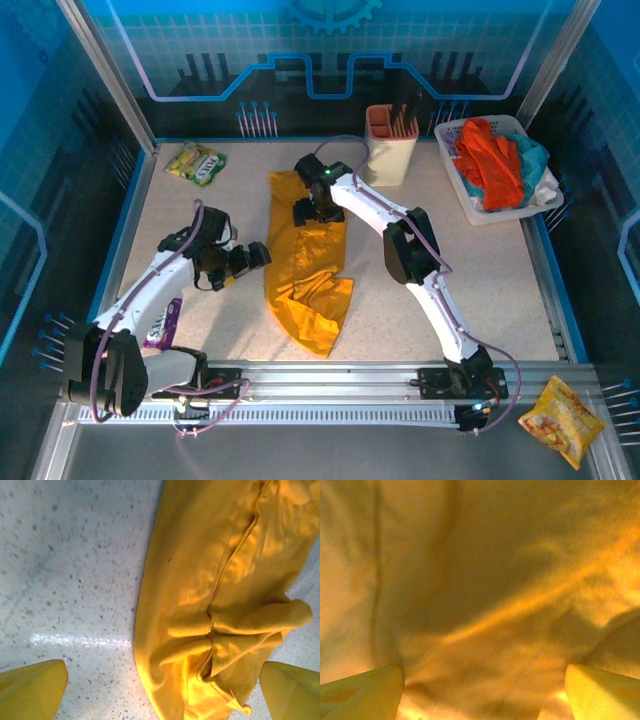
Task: Fold and stack the t-shirts
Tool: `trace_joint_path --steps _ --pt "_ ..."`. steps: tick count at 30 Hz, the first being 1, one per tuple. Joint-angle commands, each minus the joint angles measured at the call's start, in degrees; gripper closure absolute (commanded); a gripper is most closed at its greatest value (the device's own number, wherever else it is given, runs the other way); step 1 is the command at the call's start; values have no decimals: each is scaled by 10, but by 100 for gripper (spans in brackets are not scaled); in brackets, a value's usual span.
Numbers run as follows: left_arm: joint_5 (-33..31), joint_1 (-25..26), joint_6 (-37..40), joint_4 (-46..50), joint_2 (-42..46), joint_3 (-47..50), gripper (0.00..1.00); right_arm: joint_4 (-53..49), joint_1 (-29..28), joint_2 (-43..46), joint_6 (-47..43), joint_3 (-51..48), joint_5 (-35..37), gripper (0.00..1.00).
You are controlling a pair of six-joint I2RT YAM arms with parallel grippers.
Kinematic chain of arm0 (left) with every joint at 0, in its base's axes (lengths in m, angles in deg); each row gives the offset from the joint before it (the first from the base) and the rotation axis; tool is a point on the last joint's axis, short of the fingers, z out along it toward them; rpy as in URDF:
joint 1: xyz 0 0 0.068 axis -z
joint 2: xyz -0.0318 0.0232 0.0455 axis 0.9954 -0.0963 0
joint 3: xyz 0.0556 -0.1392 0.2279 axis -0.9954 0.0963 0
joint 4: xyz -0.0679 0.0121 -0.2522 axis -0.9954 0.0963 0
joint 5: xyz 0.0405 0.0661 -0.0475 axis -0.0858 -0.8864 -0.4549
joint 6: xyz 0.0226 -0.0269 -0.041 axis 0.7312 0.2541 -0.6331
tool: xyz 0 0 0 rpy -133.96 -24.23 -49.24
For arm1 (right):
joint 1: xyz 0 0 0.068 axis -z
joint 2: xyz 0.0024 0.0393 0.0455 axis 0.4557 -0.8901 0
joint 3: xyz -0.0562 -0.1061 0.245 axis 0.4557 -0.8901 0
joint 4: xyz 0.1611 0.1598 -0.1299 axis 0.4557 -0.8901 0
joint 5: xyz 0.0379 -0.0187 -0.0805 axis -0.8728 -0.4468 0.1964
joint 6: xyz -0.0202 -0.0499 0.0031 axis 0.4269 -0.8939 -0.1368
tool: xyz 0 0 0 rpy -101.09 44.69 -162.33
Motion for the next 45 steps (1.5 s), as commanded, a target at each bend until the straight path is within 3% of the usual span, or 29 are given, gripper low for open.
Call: trace_joint_path --steps 1,13,22,30,38,41,45 --pt "39 6 -16 -13 13 27 1 -34 12 -39 1 58 14 16" --pt "69 45 -57 -62 -4 66 1 26 83 -109 27 122 -36 16" --pt "81 56 -75 -90 -19 84 3 161 127 -110 95 122 -101 16" --pt "98 73 -87 -89 -7 97 12 284 131 -111 137 103 -174 16" --pt "130 85 -128 -105 59 153 20 304 100 26 40 -28 -116 7" --pt "130 101 -142 -104 75 161 25 286 76 81 -22 -71 -51 2" --pt "132 123 -165 -121 87 176 40 247 38 135 -95 -105 37 0"
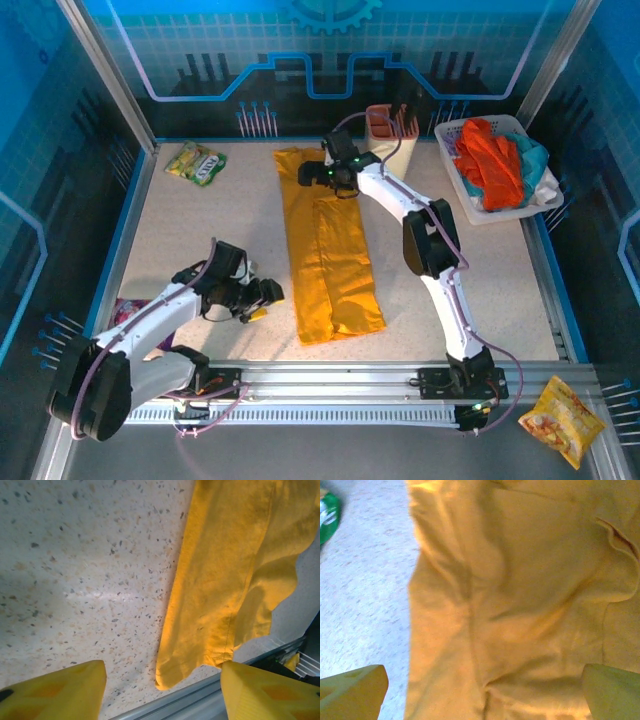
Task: Fold and stack the t-shirts
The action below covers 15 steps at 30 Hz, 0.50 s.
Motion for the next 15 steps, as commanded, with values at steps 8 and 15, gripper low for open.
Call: trace_joint_path --steps 8,15 --pt "0 83 -79 -47 2 21 59 -20 -63 217 -94 -220 199 0" --pt "-22 166 -135 -74 -7 52 63 -56 -54 369 -78 -417 148 9"
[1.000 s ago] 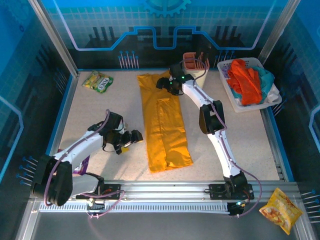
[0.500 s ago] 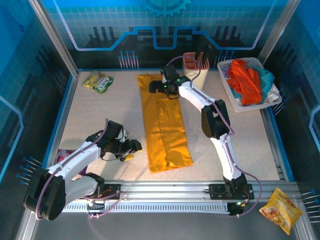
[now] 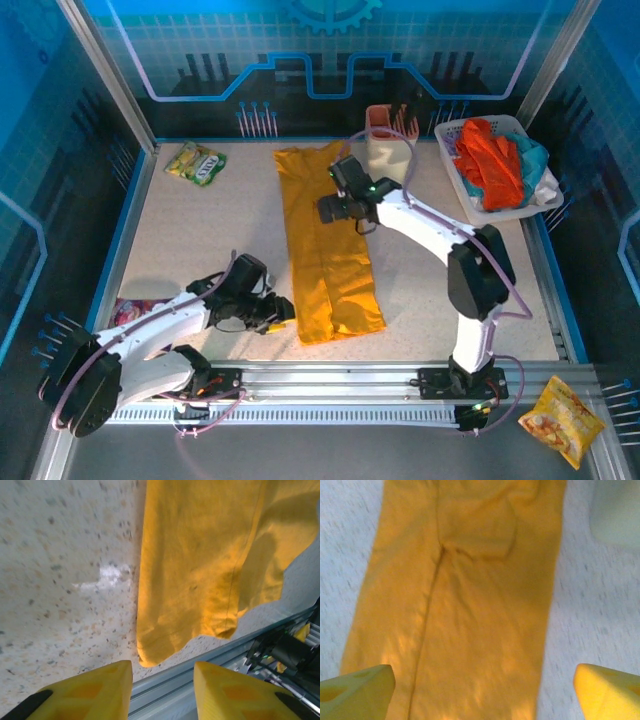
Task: Fold and stack the t-shirts
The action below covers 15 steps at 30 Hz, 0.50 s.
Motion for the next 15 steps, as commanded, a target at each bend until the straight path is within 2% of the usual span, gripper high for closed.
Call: trace_joint_path --steps 1,10,15 --pt "-10 35 -48 -25 -11 30 64 -34 5 75 12 -78 -16 10" --pt "-46 127 -119 -108 -78 32 67 -28 32 277 103 -323 -132 13" --pt "-50 144 -139 -139 -121 37 68 -49 26 329 129 -380 -149 14"
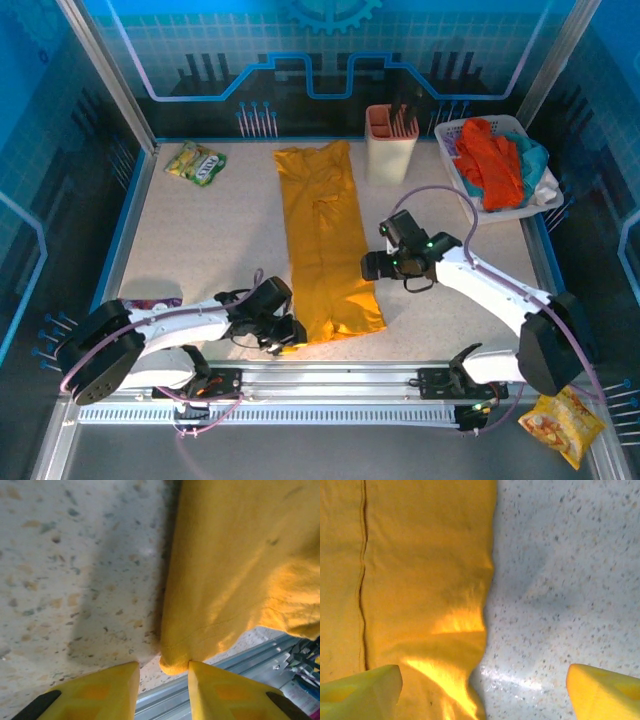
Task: Fold and stack the t-shirts
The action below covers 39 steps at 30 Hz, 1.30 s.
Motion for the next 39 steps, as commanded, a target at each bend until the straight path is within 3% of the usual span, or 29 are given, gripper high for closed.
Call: trace_joint_path --steps 1,3,7,14,19,20,22,26,39 --pt "-16 9 -30 -45 -31 6 68 -11 -3 32 41 -35 -36 15" --pt "-19 10 -34 -50 -35 3 69 -5 -4 49 47 -55 -51 9" --pt "-38 11 -36 -31 -21 -8 69 -33 -7 73 50 -71 -63 9" --pt "-63 10 -36 -21 -10 -20 73 -50 -7 57 56 -86 -173 28" --pt "-71 10 -31 -16 -11 -26 73 -89 -8 26 47 -90 -173 46" --pt "-73 10 -30 -13 -11 -27 72 -88 -9 24 45 -95 -174 48" --pt "-73 10 -25 -8 -11 -30 60 -71 -10 21 44 -109 -182 51" --pt "-73 9 -15 -1 -26 -39 55 -50 -15 3 51 -128 -187 54" --pt "-71 8 -9 -15 -53 -50 72 8 -37 -52 64 -138 -211 66"
